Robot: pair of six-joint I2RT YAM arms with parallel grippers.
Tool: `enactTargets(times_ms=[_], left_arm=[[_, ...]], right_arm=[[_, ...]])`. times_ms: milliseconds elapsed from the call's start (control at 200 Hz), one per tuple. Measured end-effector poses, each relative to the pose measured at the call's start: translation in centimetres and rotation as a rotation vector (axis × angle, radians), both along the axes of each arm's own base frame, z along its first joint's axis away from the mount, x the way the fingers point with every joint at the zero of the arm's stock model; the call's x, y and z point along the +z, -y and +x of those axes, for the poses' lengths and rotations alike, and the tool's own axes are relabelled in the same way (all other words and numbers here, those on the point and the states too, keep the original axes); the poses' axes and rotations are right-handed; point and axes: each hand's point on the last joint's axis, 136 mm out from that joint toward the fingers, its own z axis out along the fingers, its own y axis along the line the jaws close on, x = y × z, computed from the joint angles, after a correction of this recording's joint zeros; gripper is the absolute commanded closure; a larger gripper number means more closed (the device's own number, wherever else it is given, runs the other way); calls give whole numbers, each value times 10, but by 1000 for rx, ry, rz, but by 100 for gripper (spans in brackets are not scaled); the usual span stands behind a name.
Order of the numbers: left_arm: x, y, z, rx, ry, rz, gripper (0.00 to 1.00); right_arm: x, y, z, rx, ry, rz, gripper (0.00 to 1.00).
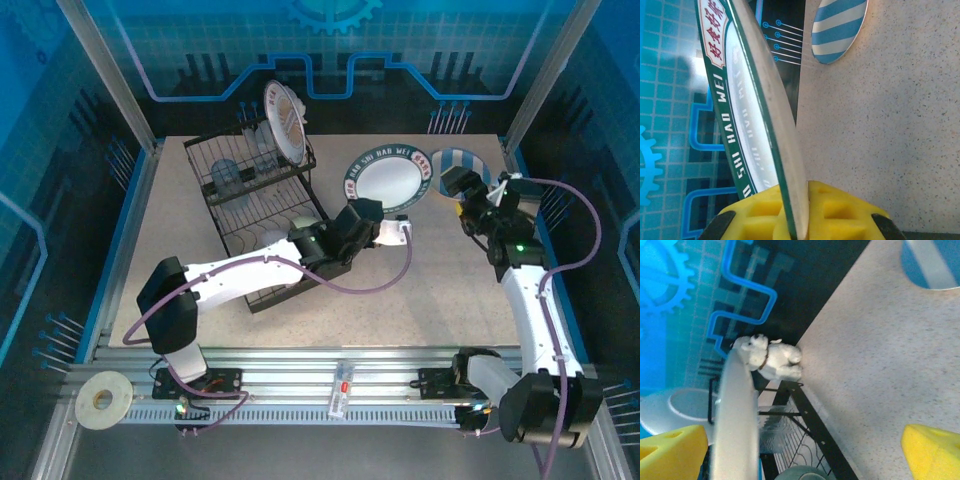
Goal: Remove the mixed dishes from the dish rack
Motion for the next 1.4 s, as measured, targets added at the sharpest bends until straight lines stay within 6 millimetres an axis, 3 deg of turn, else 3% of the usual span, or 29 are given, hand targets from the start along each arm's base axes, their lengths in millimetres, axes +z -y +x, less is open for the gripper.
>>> enactTargets(times_ms=[120, 230, 445, 600, 781, 1401], left_arm=[[-6, -1, -1, -3, 6, 16, 100], [-12, -1, -2, -10, 8, 34, 100], [-31, -5, -5, -11, -9, 68, 100], [-34, -7, -5, -7, -11, 75, 100], [-34, -7, -5, -6, -11, 75, 100], [-34, -7, -5, -6, -11, 75, 100]], right_arm=[[12, -24, 9, 81, 30, -22, 4], [10, -40, 12, 128, 28, -28, 9], [4, -62, 17, 183, 0, -67, 28], [-2, -59, 18, 160, -47, -84, 41], [-9, -61, 24, 162, -125, -119, 43], [-35, -63, 13, 164, -253, -171, 66]])
